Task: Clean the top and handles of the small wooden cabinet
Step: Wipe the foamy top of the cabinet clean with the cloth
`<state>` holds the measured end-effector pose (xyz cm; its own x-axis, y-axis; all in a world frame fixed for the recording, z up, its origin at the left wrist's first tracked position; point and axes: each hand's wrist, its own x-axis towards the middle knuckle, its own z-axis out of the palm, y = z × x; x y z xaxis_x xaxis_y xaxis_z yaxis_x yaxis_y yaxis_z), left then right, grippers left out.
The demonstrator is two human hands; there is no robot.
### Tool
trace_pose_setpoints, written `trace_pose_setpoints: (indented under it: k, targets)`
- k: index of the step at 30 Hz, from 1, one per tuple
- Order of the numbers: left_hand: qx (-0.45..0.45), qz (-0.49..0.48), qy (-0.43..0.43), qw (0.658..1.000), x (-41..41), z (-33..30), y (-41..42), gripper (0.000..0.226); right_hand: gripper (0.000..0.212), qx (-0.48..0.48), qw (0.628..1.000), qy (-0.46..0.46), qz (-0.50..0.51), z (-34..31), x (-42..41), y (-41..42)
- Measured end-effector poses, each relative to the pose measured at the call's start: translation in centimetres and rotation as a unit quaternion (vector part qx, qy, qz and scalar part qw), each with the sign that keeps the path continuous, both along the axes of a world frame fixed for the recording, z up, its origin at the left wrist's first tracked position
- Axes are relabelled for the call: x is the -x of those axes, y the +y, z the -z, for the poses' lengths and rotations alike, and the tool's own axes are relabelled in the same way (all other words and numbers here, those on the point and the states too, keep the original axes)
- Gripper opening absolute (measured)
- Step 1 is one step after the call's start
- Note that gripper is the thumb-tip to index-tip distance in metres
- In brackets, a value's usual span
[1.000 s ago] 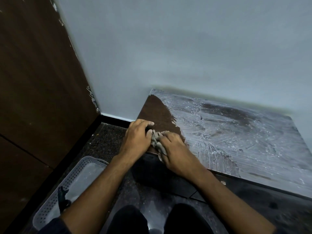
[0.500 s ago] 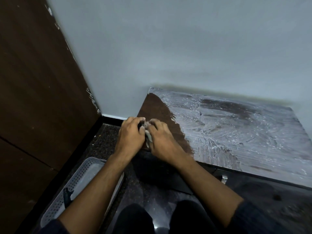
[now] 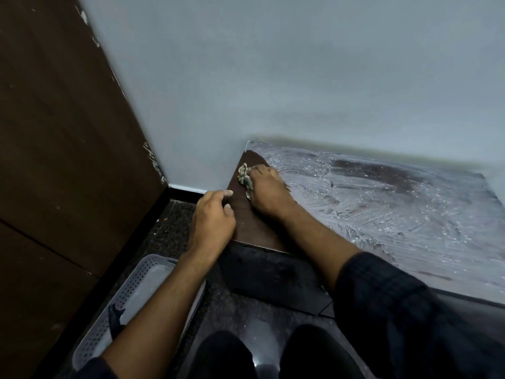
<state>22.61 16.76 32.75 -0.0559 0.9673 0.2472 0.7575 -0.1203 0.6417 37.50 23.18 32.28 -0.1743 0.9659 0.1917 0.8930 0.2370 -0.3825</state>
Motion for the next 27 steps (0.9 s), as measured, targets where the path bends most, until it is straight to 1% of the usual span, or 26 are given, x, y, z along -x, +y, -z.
trace_pose_setpoints:
  k: [1,4,5,6,8,10,11,12,15,16,17,20,21,22,25,26,27]
  targets:
    - [0.003,-0.015,-0.005,1.000,0.3,0.0,0.0,0.033,0.033,-0.005,1.000,0.004,-0.025,0.1,0.1,-0.8]
    - [0.015,-0.049,-0.013,0.999,1.5,0.3,0.0,0.034,0.032,0.003,0.989,0.007,-0.148,1.1,-1.0,-4.7]
    - [0.021,-0.055,-0.018,0.998,1.8,0.5,-0.1,0.034,0.033,0.003,0.986,0.010,-0.165,1.2,-2.0,-5.3]
    - [0.026,-0.058,-0.023,0.998,1.9,0.6,-0.2,0.034,0.032,0.003,0.987,0.018,-0.157,1.1,-2.9,-5.1]
    - [0.033,-0.058,-0.028,0.997,2.1,0.6,-0.6,0.034,0.029,0.008,0.995,0.035,-0.094,0.8,-3.9,-3.5]
    - [0.042,-0.059,-0.042,0.996,2.1,0.4,-0.8,0.035,0.032,0.007,0.999,0.028,-0.028,0.6,-3.3,-2.1]
    - [0.051,-0.064,-0.057,0.995,2.1,0.2,-0.9,0.036,0.032,0.009,0.999,0.030,-0.015,0.6,-2.3,-2.2]
    - [0.061,-0.070,-0.074,0.993,2.1,0.0,-0.9,0.037,0.032,0.011,0.999,0.043,-0.027,0.6,-1.0,-2.8]
    - [0.066,-0.095,-0.100,0.988,2.4,-0.3,-0.9,0.041,0.035,0.014,0.983,0.048,-0.174,1.2,1.4,-5.9]
    - [0.066,-0.100,-0.102,0.988,2.7,-0.4,-0.9,0.042,0.037,0.018,0.980,0.045,-0.191,1.0,1.1,-5.8]
    - [0.070,-0.104,-0.105,0.986,2.9,-0.4,-1.1,0.042,0.037,0.026,0.983,0.048,-0.175,0.6,0.8,-5.1]
    - [0.090,-0.105,-0.118,0.983,3.6,-0.4,-1.7,0.042,0.033,0.022,0.996,0.059,-0.064,0.0,0.6,-2.4]
    - [0.095,-0.104,-0.118,0.983,3.7,-0.4,-1.8,0.042,0.031,0.016,0.997,0.056,-0.053,0.0,1.3,-2.3]
    - [0.097,-0.105,-0.114,0.983,3.8,-0.4,-1.8,0.041,0.029,0.016,0.996,0.058,-0.065,-0.1,2.3,-2.7]
    - [0.093,-0.114,-0.105,0.984,3.8,-0.6,-1.6,0.038,0.024,0.010,0.981,0.041,-0.190,0.2,4.5,-5.3]
    - [0.091,-0.113,-0.104,0.984,3.8,-0.6,-1.5,0.037,0.023,0.007,0.977,0.034,-0.211,0.2,4.3,-5.5]
    - [0.090,-0.110,-0.104,0.984,3.7,-0.7,-1.4,0.037,0.023,0.009,0.978,0.033,-0.205,0.1,3.9,-5.3]
